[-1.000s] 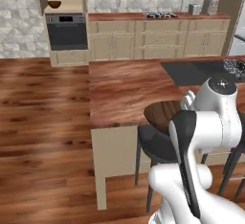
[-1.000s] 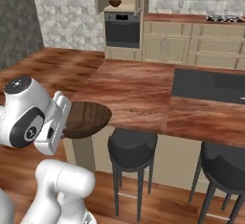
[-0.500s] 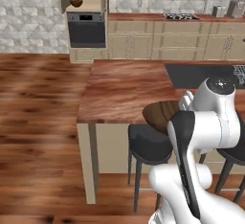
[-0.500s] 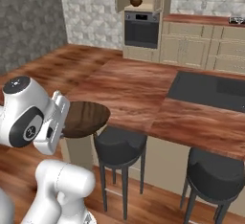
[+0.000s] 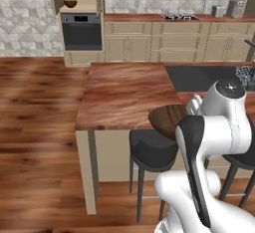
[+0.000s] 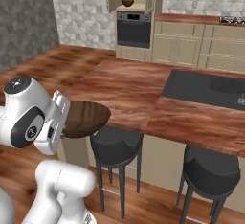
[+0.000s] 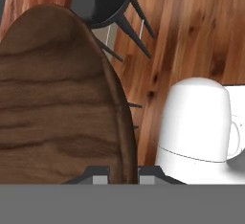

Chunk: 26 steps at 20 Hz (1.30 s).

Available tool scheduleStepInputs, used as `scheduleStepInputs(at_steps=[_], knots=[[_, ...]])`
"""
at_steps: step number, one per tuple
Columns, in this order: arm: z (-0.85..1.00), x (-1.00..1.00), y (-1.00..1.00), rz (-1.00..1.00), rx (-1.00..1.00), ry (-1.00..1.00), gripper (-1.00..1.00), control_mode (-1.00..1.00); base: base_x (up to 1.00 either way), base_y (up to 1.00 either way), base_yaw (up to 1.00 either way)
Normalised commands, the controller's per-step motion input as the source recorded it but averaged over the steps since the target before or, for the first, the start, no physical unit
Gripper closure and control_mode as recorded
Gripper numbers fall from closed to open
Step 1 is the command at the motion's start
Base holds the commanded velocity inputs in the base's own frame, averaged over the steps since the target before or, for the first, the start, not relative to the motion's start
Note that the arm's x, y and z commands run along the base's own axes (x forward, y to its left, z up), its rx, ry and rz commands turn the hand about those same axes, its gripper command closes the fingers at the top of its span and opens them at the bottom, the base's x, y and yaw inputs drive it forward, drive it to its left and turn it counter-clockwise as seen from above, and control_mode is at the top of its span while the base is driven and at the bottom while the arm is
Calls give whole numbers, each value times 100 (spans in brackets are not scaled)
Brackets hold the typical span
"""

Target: Pick up the bowls from the cabinet and place each bowl in front of a stool on the dining counter.

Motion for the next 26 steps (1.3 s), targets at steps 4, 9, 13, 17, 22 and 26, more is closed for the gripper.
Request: scheduleStepInputs(at_steps=[4, 9, 13, 17, 22, 26], knots=[[0, 0, 0, 0, 0, 0, 100, 100, 15, 24, -28], [0, 0, 0, 0, 0, 0, 100, 100, 9, -4, -21], [0, 0, 0, 0, 0, 0, 100, 100, 23, 5, -14], [0, 0, 0, 0, 0, 0, 100, 100, 33, 0, -1], [0, 0, 0, 0, 0, 0, 100, 100, 74, 0, 0], [0, 0, 0, 0, 0, 0, 100, 100, 66, 0, 0]])
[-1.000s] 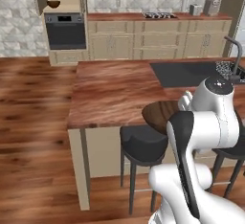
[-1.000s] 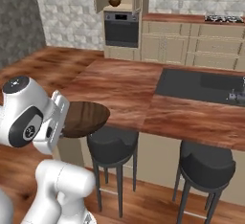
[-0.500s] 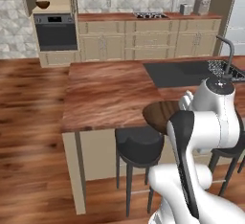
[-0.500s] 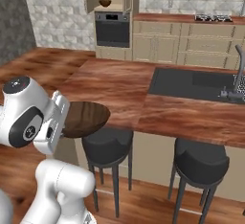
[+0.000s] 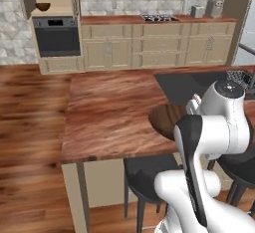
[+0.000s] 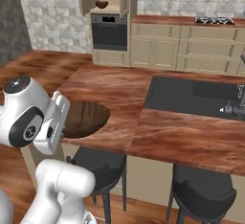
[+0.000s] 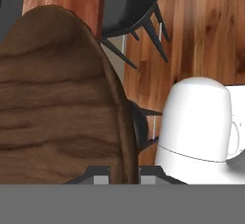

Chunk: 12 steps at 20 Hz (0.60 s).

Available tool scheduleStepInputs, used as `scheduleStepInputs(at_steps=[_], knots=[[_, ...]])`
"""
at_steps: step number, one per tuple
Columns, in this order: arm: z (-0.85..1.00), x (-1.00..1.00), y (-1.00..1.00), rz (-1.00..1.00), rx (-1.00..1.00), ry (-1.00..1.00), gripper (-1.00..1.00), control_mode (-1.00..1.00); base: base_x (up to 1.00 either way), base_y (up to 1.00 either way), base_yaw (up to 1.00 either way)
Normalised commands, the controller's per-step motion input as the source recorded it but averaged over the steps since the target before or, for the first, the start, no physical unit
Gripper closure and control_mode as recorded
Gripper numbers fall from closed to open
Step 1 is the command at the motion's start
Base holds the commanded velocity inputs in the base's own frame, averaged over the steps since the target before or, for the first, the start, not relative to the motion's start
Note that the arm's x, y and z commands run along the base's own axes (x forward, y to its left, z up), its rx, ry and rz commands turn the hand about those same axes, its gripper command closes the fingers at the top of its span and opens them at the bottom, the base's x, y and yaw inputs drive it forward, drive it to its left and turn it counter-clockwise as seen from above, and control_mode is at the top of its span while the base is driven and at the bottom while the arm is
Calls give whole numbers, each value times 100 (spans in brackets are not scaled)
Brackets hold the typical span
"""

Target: Pick up the bowls from the cabinet and place each bowl in front of a stool on the dining counter.

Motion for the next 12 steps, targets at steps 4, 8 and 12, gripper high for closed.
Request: scheduleStepInputs(at_steps=[4, 8, 12], knots=[[0, 0, 0, 0, 0, 0, 100, 100, 47, 0, -1], [0, 0, 0, 0, 0, 0, 100, 100, 37, 0, -1], [0, 27, 0, 1, 0, 0, 100, -100, 0, 0, 0]])
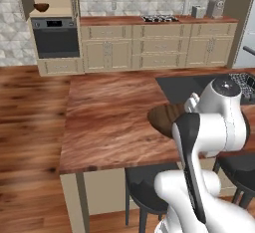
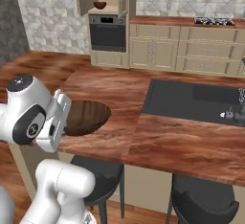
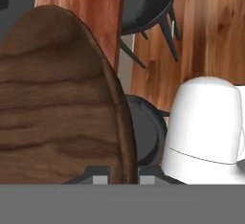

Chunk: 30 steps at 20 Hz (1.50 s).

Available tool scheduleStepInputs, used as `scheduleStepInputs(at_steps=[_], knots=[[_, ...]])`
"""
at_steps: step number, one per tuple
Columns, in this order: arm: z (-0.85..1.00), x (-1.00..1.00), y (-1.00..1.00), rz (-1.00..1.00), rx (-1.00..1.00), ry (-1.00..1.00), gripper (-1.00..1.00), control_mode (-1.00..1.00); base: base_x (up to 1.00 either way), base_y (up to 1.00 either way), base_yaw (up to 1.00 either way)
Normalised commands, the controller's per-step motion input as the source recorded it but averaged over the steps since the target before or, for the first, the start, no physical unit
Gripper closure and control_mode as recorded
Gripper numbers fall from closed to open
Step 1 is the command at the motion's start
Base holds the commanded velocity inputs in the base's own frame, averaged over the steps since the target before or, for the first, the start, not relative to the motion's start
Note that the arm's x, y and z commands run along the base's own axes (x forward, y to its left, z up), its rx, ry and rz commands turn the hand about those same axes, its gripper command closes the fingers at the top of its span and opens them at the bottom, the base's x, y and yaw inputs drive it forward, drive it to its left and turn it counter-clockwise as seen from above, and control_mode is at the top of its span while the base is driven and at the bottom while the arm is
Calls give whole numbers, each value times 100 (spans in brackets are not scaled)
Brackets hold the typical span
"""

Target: Pick up the bowls from the cabinet and place each bowl in front of a stool on the dining counter.

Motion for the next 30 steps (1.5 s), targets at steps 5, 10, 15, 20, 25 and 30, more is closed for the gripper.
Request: scheduleStepInputs(at_steps=[5, 10, 15, 20, 25, 30], knots=[[-2, 68, -23, 19, 1, 0, 100, -100, 0, 0, 0], [-2, 63, -33, 32, 1, 0, 100, -100, 0, 0, 0], [-15, 45, -7, 29, 0, 0, 100, -100, 0, 0, 0], [-55, 44, -31, 29, 0, 0, 100, -100, 0, 0, 0], [-77, 41, -32, 21, 0, 0, 100, -100, 0, 0, 0], [-64, 58, 0, 11, 0, -2, 100, -100, 0, 0, 0]])
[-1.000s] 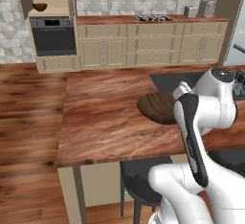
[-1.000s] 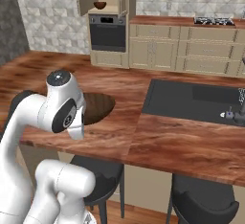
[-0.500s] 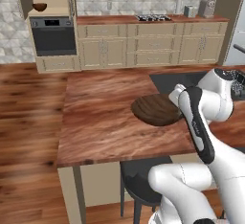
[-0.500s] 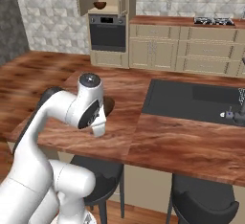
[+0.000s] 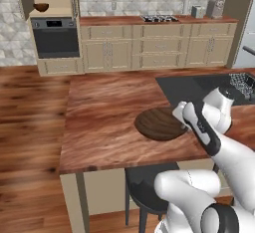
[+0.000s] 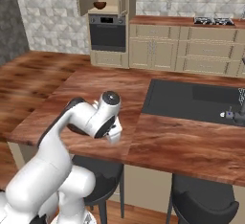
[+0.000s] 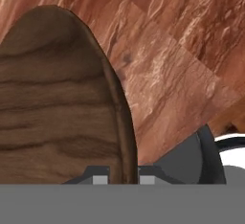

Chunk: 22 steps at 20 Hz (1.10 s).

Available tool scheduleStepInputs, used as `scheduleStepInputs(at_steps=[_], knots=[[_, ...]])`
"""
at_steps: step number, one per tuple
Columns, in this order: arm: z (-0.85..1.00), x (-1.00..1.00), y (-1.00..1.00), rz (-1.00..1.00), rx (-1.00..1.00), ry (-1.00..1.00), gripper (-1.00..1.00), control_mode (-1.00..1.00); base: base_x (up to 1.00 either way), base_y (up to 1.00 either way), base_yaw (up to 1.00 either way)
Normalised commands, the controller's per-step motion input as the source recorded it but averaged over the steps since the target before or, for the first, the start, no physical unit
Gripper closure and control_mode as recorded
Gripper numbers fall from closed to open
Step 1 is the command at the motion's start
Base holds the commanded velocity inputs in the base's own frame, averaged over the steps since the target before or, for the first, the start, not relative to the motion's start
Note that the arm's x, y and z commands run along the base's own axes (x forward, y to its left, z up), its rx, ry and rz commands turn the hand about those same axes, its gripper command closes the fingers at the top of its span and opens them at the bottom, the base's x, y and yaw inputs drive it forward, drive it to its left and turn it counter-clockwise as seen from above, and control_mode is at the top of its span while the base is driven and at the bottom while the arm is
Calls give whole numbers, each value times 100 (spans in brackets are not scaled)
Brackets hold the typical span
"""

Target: Pick up the bowls from the cabinet and place each bowl in front of a stool on the dining counter.

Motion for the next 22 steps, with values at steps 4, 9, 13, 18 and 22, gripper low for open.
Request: scheduleStepInputs(at_steps=[4, 9, 13, 18, 22], knots=[[-43, 47, 0, 1, 0, 1, 100, -100, 0, 0, 0], [-33, 42, 0, 0, 0, 10, 100, -100, 0, 0, 0], [-35, 41, 0, 0, 0, 10, 100, -100, 0, 0, 0], [-32, 40, 0, 0, 0, 3, 100, -100, 0, 0, 0], [-32, 38, 0, 0, 0, 0, 100, -100, 0, 0, 0]])
